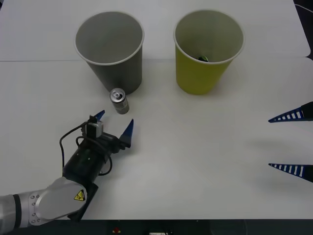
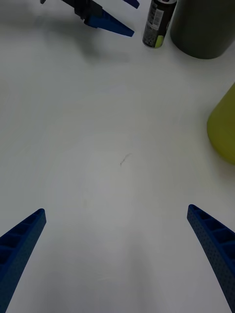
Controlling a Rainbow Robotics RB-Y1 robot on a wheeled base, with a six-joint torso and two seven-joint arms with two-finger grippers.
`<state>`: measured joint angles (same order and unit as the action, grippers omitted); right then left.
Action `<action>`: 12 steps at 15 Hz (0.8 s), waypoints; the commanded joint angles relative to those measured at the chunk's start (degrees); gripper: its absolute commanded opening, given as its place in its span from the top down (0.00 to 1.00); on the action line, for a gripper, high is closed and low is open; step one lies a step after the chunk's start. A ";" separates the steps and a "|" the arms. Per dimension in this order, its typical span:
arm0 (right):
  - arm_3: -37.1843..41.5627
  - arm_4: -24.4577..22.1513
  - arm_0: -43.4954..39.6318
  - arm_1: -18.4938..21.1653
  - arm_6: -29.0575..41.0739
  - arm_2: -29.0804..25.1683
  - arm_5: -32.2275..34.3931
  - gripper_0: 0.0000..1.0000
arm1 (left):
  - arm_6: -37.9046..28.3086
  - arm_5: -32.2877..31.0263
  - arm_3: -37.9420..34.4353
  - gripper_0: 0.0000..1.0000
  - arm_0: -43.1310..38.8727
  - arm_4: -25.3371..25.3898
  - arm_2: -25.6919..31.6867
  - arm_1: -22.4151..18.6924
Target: Put the can into the green bin and the plastic bottle into the gray bin
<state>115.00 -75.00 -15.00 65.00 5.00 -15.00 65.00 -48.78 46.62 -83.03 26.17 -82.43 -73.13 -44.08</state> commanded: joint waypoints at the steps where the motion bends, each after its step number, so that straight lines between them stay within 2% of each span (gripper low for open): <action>1: 0.00 0.00 0.00 0.00 0.00 0.00 0.00 0.00 | -0.44 -0.04 3.84 0.00 1.95 0.78 0.01 3.03; 5: 0.00 0.00 0.00 0.00 0.00 0.00 0.00 0.00 | -0.96 -0.13 7.62 0.00 4.32 1.66 0.10 5.85; 10: 0.00 0.00 0.00 0.00 0.00 0.00 0.00 0.00 | -0.70 -0.13 8.59 0.00 6.70 4.56 0.18 6.90; 12: 0.00 0.00 0.00 0.00 0.00 0.00 0.00 0.00 | -0.88 -0.13 11.84 0.00 7.84 4.64 0.18 8.31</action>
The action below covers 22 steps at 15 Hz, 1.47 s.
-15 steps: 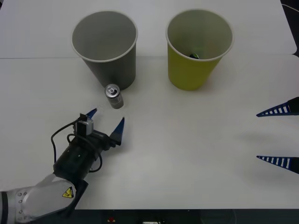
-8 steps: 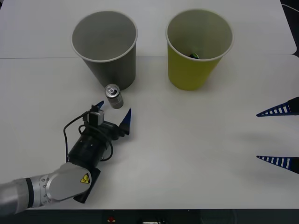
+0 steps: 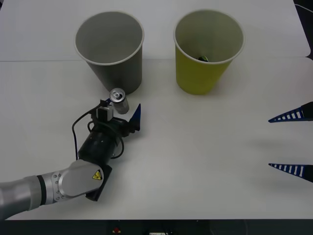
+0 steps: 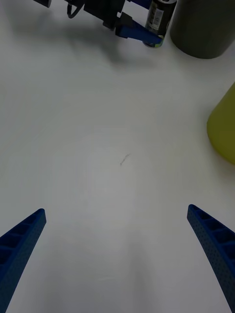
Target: Put the can into the green bin and the plastic bottle into the gray bin
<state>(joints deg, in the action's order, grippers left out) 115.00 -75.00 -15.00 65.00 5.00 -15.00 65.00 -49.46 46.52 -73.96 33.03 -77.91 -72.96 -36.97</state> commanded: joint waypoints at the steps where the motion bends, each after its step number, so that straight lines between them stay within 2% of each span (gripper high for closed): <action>1: 0.00 0.00 0.00 0.00 0.00 0.00 0.00 0.00 | -0.29 -0.03 4.36 0.00 1.34 0.13 0.10 2.08; 6: 0.00 0.00 0.00 0.00 0.00 0.00 0.00 0.00 | -0.02 -0.03 5.15 0.00 1.60 0.22 0.45 2.43; 7: 0.00 0.00 0.00 0.00 0.00 0.00 0.00 0.00 | -0.02 -0.03 5.15 0.38 1.60 0.13 0.45 2.43; 8: 0.00 0.00 0.00 0.00 0.00 0.00 0.00 0.00 | -0.02 -0.03 5.15 0.91 1.60 -0.22 0.45 2.25; 9: 0.00 0.00 0.00 0.00 0.00 0.00 0.00 0.00 | -0.02 -0.03 5.15 1.00 1.60 -0.75 0.45 2.25; 17: 0.00 0.00 0.00 0.00 0.00 0.00 0.00 0.00 | -0.29 -2.58 2.69 1.00 0.90 -3.12 0.63 -0.38; 20: 0.00 0.00 0.00 0.00 0.00 0.00 0.00 0.00 | -0.37 -2.67 -0.39 1.00 0.02 -4.44 0.54 -2.93; 22: 0.00 0.00 0.00 0.00 0.00 0.00 0.00 0.00 | -1.17 -6.89 -3.55 1.00 -1.30 -6.38 2.38 -5.83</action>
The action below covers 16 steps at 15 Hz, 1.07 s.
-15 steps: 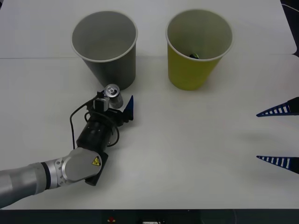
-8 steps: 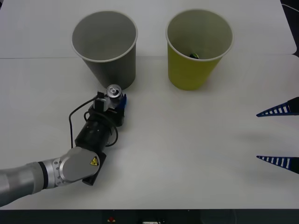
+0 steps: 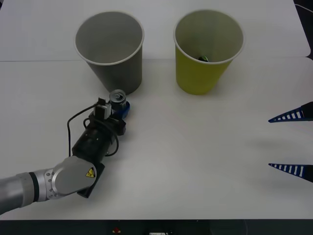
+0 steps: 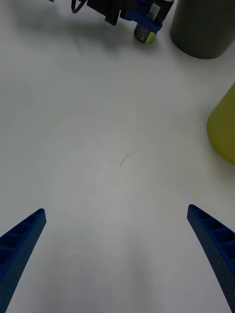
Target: Put the can into the green bin and the plastic bottle into the gray bin
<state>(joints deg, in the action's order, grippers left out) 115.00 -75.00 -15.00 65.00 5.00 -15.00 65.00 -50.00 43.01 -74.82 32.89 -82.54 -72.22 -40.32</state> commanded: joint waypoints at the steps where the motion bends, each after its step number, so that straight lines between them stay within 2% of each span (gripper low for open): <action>1: 0.00 0.00 0.00 0.00 0.00 0.00 0.00 0.00 | -1.16 -5.57 -4.19 1.00 -2.04 -3.60 2.96 -3.98; 2: 0.00 0.00 0.00 0.00 0.00 0.00 0.00 0.00 | -2.04 -7.94 -6.04 1.00 -3.27 -5.79 4.81 -5.65; 4: 0.00 0.00 0.00 0.00 0.00 0.00 0.00 0.00 | -8.54 -12.25 -9.03 1.00 -5.38 -12.65 7.71 -8.64; 8: 0.00 0.00 0.00 0.00 0.00 0.00 0.00 0.00 | -24.18 -18.75 -14.48 1.00 -9.42 -30.67 13.86 -14.97; 9: 0.00 0.00 0.00 0.00 0.00 0.00 0.00 0.00 | -24.62 -20.25 -16.58 1.00 -10.65 -31.98 15.53 -16.64; 12: 0.00 0.00 0.00 0.00 0.00 0.00 0.00 0.00 | -23.92 -31.59 -27.75 1.00 -17.16 -32.07 25.20 -21.82; 15: 0.00 0.00 0.00 0.00 0.00 0.00 0.00 0.00 | -22.51 -50.75 -39.70 1.00 -26.83 -30.23 43.04 -22.61; 16: 0.00 0.00 0.00 0.00 0.00 0.00 0.00 0.00 | -19.44 -59.27 -43.39 1.00 -29.64 -24.69 50.16 -21.47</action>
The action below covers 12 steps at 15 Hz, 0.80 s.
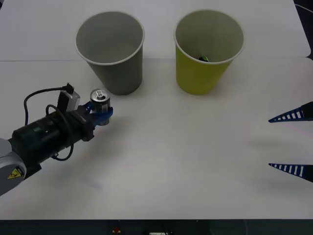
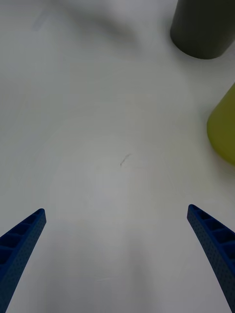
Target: Put the can into the green bin and the plastic bottle into the gray bin
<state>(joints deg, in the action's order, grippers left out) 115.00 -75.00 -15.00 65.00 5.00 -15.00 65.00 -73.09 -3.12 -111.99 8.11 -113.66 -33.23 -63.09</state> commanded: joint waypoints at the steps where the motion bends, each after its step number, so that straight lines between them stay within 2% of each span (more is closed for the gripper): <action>1: 0.00 0.00 0.00 0.00 0.00 0.00 0.00 0.00 | 6.29 -19.47 -7.98 1.00 -6.35 11.70 15.74 2.62; 3: 0.00 0.00 0.00 0.00 0.00 0.00 0.00 0.00 | 7.08 -31.77 -9.74 1.00 -6.87 19.97 23.56 5.52; 5: 0.00 0.00 0.00 0.00 0.00 0.00 0.00 0.00 | 4.97 -36.16 -10.62 1.00 -6.26 23.74 25.76 5.96; 9: 0.00 0.00 0.00 0.00 0.00 0.00 0.00 0.00 | -2.41 -45.31 -13.34 1.00 -2.30 23.48 28.57 6.75; 11: 0.00 0.00 0.00 0.00 0.00 0.00 0.00 0.00 | -3.20 -54.01 -13.34 1.00 1.21 21.72 31.47 9.74; 12: 0.00 0.00 0.00 0.00 0.00 0.00 0.00 0.00 | -6.19 -59.63 -13.43 1.00 3.50 19.97 33.14 11.94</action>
<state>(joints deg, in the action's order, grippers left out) 115.00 -75.00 -15.00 65.00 5.00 -15.00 65.00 -77.35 -58.84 -125.37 9.99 -92.44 -1.27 -52.69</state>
